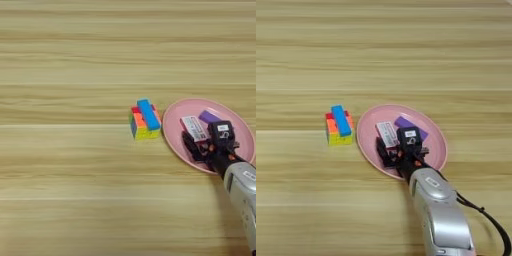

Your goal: Move the objects on the table

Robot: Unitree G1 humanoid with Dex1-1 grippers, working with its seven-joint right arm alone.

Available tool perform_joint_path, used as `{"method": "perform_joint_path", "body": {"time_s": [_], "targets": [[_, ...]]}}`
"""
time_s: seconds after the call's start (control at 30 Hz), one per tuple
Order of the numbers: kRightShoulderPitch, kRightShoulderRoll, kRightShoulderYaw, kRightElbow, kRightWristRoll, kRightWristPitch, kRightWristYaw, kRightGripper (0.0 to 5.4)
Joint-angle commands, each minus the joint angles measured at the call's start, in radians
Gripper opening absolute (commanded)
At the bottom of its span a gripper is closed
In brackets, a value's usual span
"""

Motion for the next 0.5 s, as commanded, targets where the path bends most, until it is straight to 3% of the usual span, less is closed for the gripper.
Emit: {"method": "perform_joint_path", "body": {"time_s": [0.03,0.23,0.5], "targets": [[-0.045,-0.022,-0.006,-0.029,0.0,-0.028,-0.001,3.07],[-0.045,-0.022,-0.007,-0.028,0.0,-0.028,-0.002,2.21],[-0.042,-0.02,-0.006,-0.032,0.002,-0.029,-0.001,2.09]]}}
